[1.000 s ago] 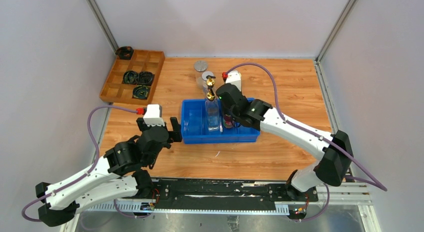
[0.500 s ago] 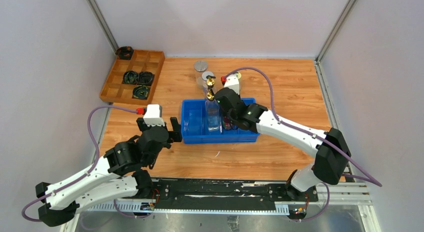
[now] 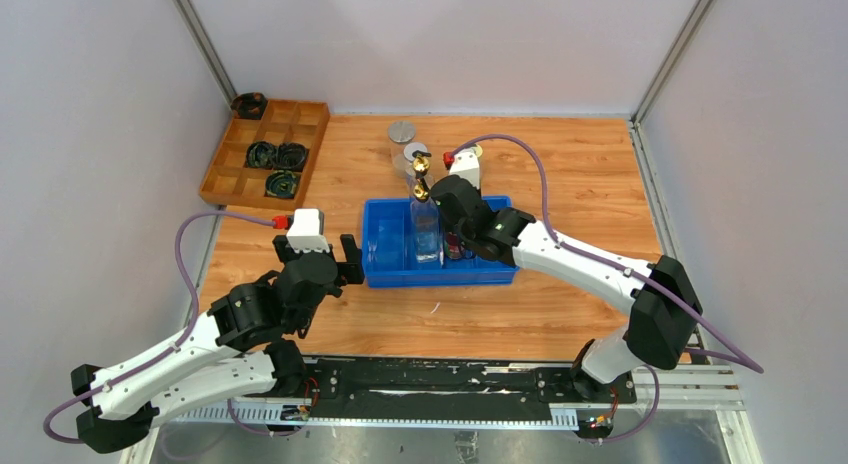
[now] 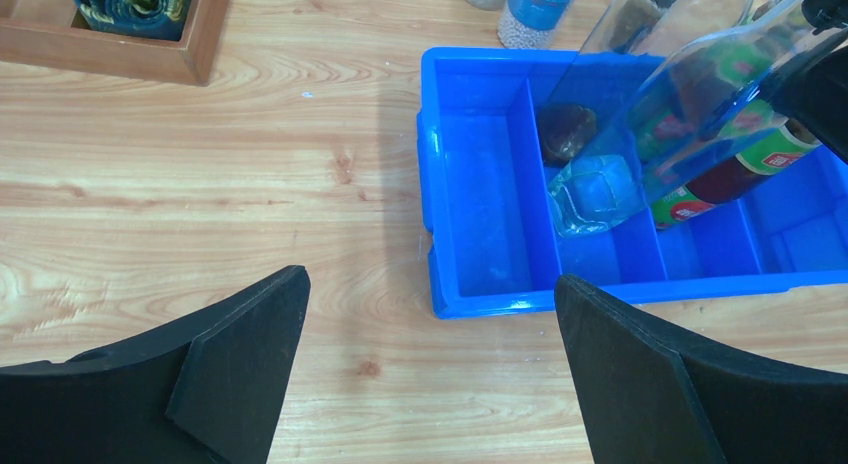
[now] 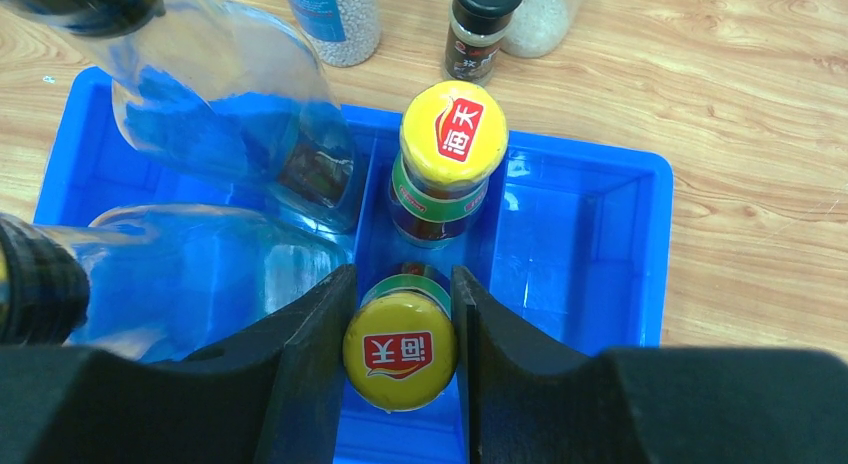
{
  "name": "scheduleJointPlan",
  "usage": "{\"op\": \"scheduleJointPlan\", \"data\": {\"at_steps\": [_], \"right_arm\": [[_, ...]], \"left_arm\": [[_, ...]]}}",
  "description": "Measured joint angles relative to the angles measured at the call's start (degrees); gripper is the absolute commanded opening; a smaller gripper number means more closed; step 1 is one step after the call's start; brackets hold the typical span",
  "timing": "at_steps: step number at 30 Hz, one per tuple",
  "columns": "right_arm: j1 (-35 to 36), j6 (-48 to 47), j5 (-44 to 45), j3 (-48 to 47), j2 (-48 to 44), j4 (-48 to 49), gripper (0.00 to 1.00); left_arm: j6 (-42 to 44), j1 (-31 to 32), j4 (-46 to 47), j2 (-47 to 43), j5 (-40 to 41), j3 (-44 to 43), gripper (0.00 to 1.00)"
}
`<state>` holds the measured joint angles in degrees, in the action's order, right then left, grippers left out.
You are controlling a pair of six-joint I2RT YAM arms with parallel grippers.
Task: Organize the condiment bottles
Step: Place the bottle in the storage box, then pick up the bottle from the center of the board.
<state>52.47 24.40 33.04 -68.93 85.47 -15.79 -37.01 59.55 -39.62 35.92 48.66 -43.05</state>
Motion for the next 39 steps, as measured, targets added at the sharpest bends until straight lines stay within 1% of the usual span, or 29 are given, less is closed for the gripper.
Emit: {"op": "scheduleJointPlan", "data": {"at_steps": [2, 6, 10, 24, 32, 36, 39], "right_arm": [[-0.02, 0.07, 0.02, 0.00, 0.00, -0.02, 0.44], [-0.02, 0.13, 0.02, 0.00, 0.00, -0.04, 0.53], [-0.02, 0.24, 0.02, 0.02, -0.02, -0.07, 0.55], [0.00, 0.70, 0.02, 1.40, -1.49, -0.26, 0.54], [0.07, 2.01, -0.02, 3.96, -4.33, -1.01, 0.54], [1.29, 3.32, -0.02, 5.35, -6.29, -2.38, 0.54], [3.67, 4.59, 0.02, 7.06, -8.52, -4.04, 0.54]], "left_arm": [[0.00, 0.00, 0.00, 0.00, -0.02, 0.00, 0.99], [-0.02, 0.00, 0.00, 0.00, -0.02, 0.00, 0.99], [-0.02, 0.00, 0.00, -0.02, -0.02, 0.00, 0.99], [-0.09, 0.00, 0.00, -0.04, -0.02, 0.00, 1.00], [-0.33, 0.00, 0.00, -0.04, -0.02, 0.00, 0.99], [-0.55, 0.00, 0.00, -0.04, -0.02, 0.00, 0.99], [-0.74, 0.00, 0.00, -0.04, -0.02, 0.00, 0.99]]}}
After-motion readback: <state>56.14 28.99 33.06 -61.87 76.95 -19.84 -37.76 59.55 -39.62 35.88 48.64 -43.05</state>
